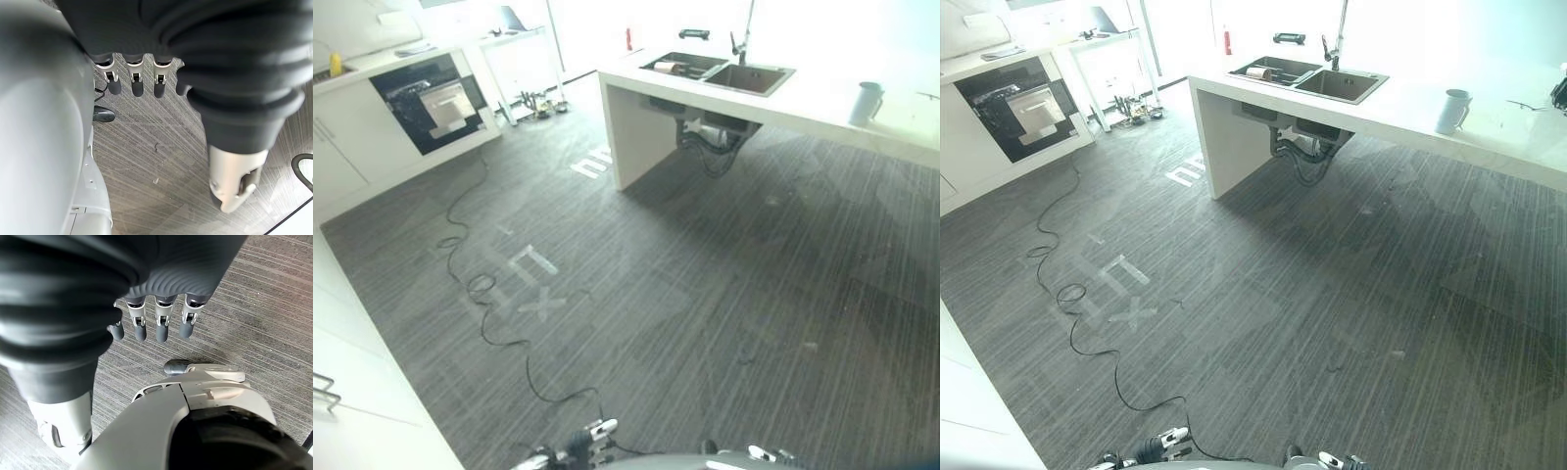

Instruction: Place the dishes in the dishwasher.

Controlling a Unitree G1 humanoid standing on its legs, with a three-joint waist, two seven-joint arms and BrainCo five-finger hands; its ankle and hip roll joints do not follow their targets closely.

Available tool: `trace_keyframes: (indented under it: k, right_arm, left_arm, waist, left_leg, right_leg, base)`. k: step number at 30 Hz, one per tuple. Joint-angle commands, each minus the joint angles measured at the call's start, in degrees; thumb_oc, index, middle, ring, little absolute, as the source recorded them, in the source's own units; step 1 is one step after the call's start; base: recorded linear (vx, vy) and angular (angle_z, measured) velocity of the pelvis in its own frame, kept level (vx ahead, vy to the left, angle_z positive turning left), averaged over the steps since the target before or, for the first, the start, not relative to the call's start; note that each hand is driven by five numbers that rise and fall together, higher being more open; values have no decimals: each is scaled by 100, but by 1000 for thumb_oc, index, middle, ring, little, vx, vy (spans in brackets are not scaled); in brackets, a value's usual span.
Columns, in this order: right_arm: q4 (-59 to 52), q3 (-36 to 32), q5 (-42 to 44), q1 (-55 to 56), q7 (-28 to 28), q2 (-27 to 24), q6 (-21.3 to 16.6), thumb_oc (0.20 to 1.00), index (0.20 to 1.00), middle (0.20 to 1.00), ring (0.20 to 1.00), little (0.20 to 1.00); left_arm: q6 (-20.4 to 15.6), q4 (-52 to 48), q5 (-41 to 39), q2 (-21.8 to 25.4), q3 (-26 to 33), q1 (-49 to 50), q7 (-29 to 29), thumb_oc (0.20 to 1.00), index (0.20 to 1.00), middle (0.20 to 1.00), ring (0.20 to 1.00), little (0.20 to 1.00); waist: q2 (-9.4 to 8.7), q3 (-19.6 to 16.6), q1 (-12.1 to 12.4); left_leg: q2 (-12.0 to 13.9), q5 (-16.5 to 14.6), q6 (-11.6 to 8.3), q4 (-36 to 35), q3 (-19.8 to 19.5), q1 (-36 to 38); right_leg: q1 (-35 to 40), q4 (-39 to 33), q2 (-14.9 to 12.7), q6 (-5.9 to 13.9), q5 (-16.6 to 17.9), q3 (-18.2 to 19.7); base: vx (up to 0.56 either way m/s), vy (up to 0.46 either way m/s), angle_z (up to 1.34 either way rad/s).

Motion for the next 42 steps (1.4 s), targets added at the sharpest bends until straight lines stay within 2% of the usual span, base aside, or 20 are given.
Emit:
trace_keyframes:
  k: [1, 6, 10, 12, 14, 16, 18, 19, 23, 25, 27, 31, 33, 34, 37, 38, 39, 40, 41, 42]
  right_arm:
    - [229, 112, -130, -367, 125, -44, -79, 1000, 1000, 1000, 1000, 1000]
    - [181, 209, 63, -415, 129, -8, -64, 1000, 1000, 1000, 1000, 1000]
    - [149, 245, -56, -461, 141, -38, -275, 1000, 1000, 1000, 1000, 1000]
    - [65, 359, -171, -507, 271, -78, -621, 1000, 1000, 1000, 1000, 1000]
    - [-97, 514, -320, -560, 346, -121, -1107, 1000, 1000, 1000, 1000, 1000]
    - [-271, 626, -284, -606, 369, -166, -1344, 1000, 1000, 1000, 1000, 1000]
    - [-902, 857, -249, -664, 331, -309, -1677, 1000, 1000, 1000, 1000, 1000]
    - [-1228, 943, -195, -658, 367, -379, -1630, 1000, 1000, 1000, 1000, 1000]
    - [-2075, 1057, 21, -559, 564, -512, -1665, 1000, 1000, 1000, 1000, 1000]
    - [-2465, 1084, 28, -522, 543, -588, -1725, 1000, 1000, 1000, 1000, 1000]
    - [-2874, 1069, 77, -479, 556, -645, -1692, 1000, 1000, 1000, 1000, 1000]
    - [-3235, 1030, 134, -455, 555, -647, -1790, 1000, 1000, 1000, 1000, 1000]
    - [-3507, 1026, 176, -502, 614, -690, -1747, 1000, 1000, 1000, 1000, 1000]
    - [-3625, 1034, 190, -544, 620, -734, -1720, 1000, 1000, 1000, 1000, 1000]
    - [-3680, 977, 243, -525, 611, -839, -1760, 1000, 1000, 1000, 1000, 1000]
    - [-3588, 935, 380, -523, 697, -875, -1833, 1000, 1000, 1000, 1000, 1000]
    - [-3595, 954, 253, -517, 731, -858, -1839, 1000, 1000, 1000, 1000, 1000]
    - [-3923, 816, 217, -196, 707, -974, -1721, 1000, 1000, 1000, 1000, 1000]
    - [-3955, 806, 225, -177, 701, -1002, -1723, 1000, 1000, 1000, 1000, 1000]
    - [-3933, 796, 260, -171, 703, -1021, -1710, 1000, 1000, 1000, 1000, 1000]
  left_arm:
    - [199, 178, 491, -119, -197, -193, -228, 1000, 1000, 1000, 1000, 1000]
    - [-26, 183, 441, -118, -257, -292, 220, 1000, 1000, 1000, 1000, 1000]
    - [-61, 219, 508, -176, -222, -313, 1086, 1000, 1000, 1000, 1000, 1000]
    - [-344, 296, 1221, -133, -293, -356, 1757, 1000, 1000, 1000, 1000, 1000]
    - [-770, 255, 1100, -105, -358, -363, 2160, 1000, 1000, 1000, 1000, 1000]
    - [-1064, 157, 1024, -72, -343, -369, 2367, 1000, 1000, 1000, 1000, 1000]
    - [-1615, -441, 1022, 40, -287, -345, 2596, 1000, 1000, 1000, 1000, 1000]
    - [-1689, -767, 982, 100, -204, -321, 2750, 1000, 1000, 1000, 1000, 1000]
    - [-2042, -1582, 1414, 311, -57, -223, 2943, 1000, 1000, 1000, 1000, 1000]
    - [-2156, -2005, 1513, 450, -238, -197, 2961, 1000, 1000, 1000, 1000, 1000]
    - [-2009, -2401, 983, 502, -189, -101, 2813, 1000, 1000, 1000, 1000, 1000]
    - [-1853, -2715, 861, 586, -203, -144, 2618, 1000, 1000, 1000, 1000, 1000]
    - [-1927, -2931, 867, 644, -146, -185, 2738, 1000, 1000, 1000, 1000, 1000]
    - [-2036, -3008, 781, 678, -139, -205, 2774, 1000, 1000, 1000, 1000, 1000]
    - [-2190, -3079, 708, 733, -57, -245, 2669, 1000, 1000, 1000, 1000, 1000]
    - [-2304, -3131, 804, 782, -84, -280, 2617, 1000, 1000, 1000, 1000, 1000]
    - [-2370, -3336, 757, 832, -147, -188, 2776, 1000, 1000, 1000, 1000, 1000]
    - [-2271, -3525, 826, 899, -129, -66, 2656, 1000, 1000, 1000, 1000, 1000]
    - [-2298, -3520, 813, 915, -131, -56, 2623, 1000, 1000, 1000, 1000, 1000]
    - [-2262, -3550, 865, 939, -117, -13, 2579, 1000, 1000, 1000, 1000, 1000]
  waist:
    - [54, 168, 26]
    - [66, 137, -13]
    - [54, 137, 14]
    - [21, 138, 29]
    - [4, 155, 36]
    - [-7, 161, 64]
    - [-43, 182, 135]
    - [-63, 186, 151]
    - [-141, 198, 184]
    - [-137, 222, 161]
    - [-124, 238, 146]
    - [-150, 263, 96]
    - [-246, 369, 113]
    - [-338, 508, 162]
    - [-437, 838, 215]
    - [-334, 950, 209]
    - [-182, 942, 323]
    - [-86, 889, 450]
    - [-68, 868, 429]
    - [-113, 804, 408]
  left_leg:
    - [-173, -95, -99, 120, 377, -102]
    - [-147, -83, -120, 128, 351, -94]
    - [-148, -105, -124, 267, 324, -138]
    - [-155, -108, -122, 340, 321, -184]
    - [-174, -138, -101, 396, 317, -195]
    - [-199, -161, -82, 441, 299, -219]
    - [-219, -192, -52, 491, 301, -236]
    - [-211, -198, -53, 505, 321, -224]
    - [-212, -211, -54, 552, 342, -192]
    - [-208, -192, -55, 529, 316, -174]
    - [-191, -132, -71, 410, 316, -127]
    - [-47, 60, -158, 274, 227, -196]
    - [-90, -213, -85, 1144, 192, -548]
    - [-128, -372, -6, 1969, 189, -985]
    - [32, 80, -62, 3691, 161, -1969]
    - [166, 479, -172, 3534, 241, -2142]
    - [52, 751, -289, 2315, 209, -2044]
    - [547, 1589, -593, 1180, 495, -2509]
    - [611, 1537, -591, 1147, 661, -2486]
    - [559, 1275, -571, 1126, 791, -2345]
  right_leg:
    - [413, 359, 64, 250, -1078, 64]
    - [418, 367, 133, 209, -1126, 141]
    - [456, 368, 141, 165, -1147, 138]
    - [450, 386, 130, 153, -1147, 112]
    - [448, 414, 116, 152, -1157, 119]
    - [442, 432, 105, 158, -1161, 123]
    - [438, 464, 77, 173, -1153, 97]
    - [442, 471, 67, 185, -1147, 88]
    - [478, 503, 54, 195, -1133, 80]
    - [470, 546, 74, 186, -1151, 114]
    - [488, 537, 106, 186, -1164, 135]
    - [451, 694, 291, 147, -1300, 323]
    - [304, 1054, 242, 37, -1430, 376]
    - [245, 1290, 158, -71, -1501, 394]
    - [193, 1670, 152, -280, -1591, 470]
    - [224, 1750, 295, -316, -1643, 515]
    - [417, 1557, 444, -216, -1652, 577]
    - [811, 1215, 346, -110, -1676, 296]
    - [809, 1247, 317, -91, -1713, 186]
    - [891, 1357, 173, -9, -1878, 76]
  base:
    - [-2, -35, 0]
    - [0, -8, 0]
    - [-2, 3, 1]
    - [-12, 24, 7]
    - [-5, 16, 0]
    - [0, 0, 0]
    - [0, 0, 0]
    - [0, 0, 0]
    - [44, -14, 4]
    - [42, -17, 0]
    - [39, -44, -1]
    - [26, -134, 12]
    - [4, -188, 29]
    - [6, -161, 11]
    - [107, -157, 8]
    - [537, 59, 10]
    - [1180, 368, -6]
    - [1085, 423, -8]
    - [1086, 433, -39]
    - [544, 252, -29]
